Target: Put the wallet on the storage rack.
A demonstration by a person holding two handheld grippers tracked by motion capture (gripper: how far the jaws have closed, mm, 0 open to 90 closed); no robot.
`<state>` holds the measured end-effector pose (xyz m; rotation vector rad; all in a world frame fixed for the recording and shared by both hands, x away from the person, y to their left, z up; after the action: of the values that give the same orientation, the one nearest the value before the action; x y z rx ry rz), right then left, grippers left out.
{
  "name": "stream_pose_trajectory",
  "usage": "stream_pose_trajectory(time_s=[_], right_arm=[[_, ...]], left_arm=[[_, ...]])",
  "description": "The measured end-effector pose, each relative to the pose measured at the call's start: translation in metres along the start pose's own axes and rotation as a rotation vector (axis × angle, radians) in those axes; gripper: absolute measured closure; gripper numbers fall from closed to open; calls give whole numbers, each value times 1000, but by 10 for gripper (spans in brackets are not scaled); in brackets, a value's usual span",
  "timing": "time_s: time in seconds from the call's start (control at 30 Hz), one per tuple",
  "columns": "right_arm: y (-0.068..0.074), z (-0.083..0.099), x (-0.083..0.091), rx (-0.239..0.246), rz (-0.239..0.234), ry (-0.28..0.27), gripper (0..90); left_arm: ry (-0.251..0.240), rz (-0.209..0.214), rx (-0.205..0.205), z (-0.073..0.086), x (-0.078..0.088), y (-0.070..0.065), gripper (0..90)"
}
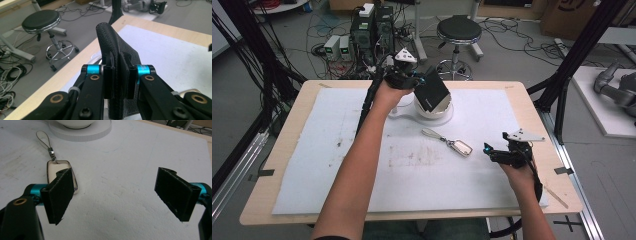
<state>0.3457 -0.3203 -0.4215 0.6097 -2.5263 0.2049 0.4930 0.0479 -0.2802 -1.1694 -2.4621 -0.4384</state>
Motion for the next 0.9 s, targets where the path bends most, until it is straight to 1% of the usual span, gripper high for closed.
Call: stream_pose_trajectory(time_s=[0.07,0.1,0.13,0.2,0.23,0.37,0.4,0.47,0.57,0.67,0.73,0.8,0.87,0.9], right_arm=[[0,0,-1,5,-2,1,162],[0,0,-1,5,-2,1,162],[0,0,-1,-1,-3,6,162],[0,0,-1,-2,-4,5,162],[0,0,-1,0,-4,5,162],[-1,1,-1,0,-2,2,162],[-1,1,-1,0,-3,2,162],[0,1,-1,-1,-5,3,162],[0,1,-1,1,-4,3,162],[0,1,-1,2,-5,3,162],[0,1,-1,1,-5,3,162],[-1,1,-1,-3,-6,6,162],[-1,1,-2,-1,-5,5,162],[-1,1,-2,-1,-5,5,162]], left_arm=[[-3,-7,12,-1,-5,5,820],[-3,-7,12,-1,-5,5,820],[3,-15,15,1,-9,6,821],[9,-19,16,2,-11,7,820],[18,-32,18,4,-15,8,820],[35,-34,16,6,-23,7,820],[51,-39,4,7,-27,6,820],[58,-51,0,8,-30,5,820],[59,-63,4,9,-33,5,820],[67,-74,-4,11,-37,5,819],[80,-88,-18,13,-41,5,819],[85,-92,-22,13,-43,4,819],[98,-98,-44,15,-46,2,818],[97,-104,-48,15,-47,1,818]])
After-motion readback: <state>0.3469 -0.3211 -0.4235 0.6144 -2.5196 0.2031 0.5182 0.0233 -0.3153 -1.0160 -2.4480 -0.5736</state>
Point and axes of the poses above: each handheld gripper's, and its own axes: x roughly backward along the jaws, z roughly out of its underside, y roughly to its left, the point moved 1 cm from there along -x, roughly forward along the jaws, and after that the axes turned 2 degrees about -x, right-handed, at the moved point
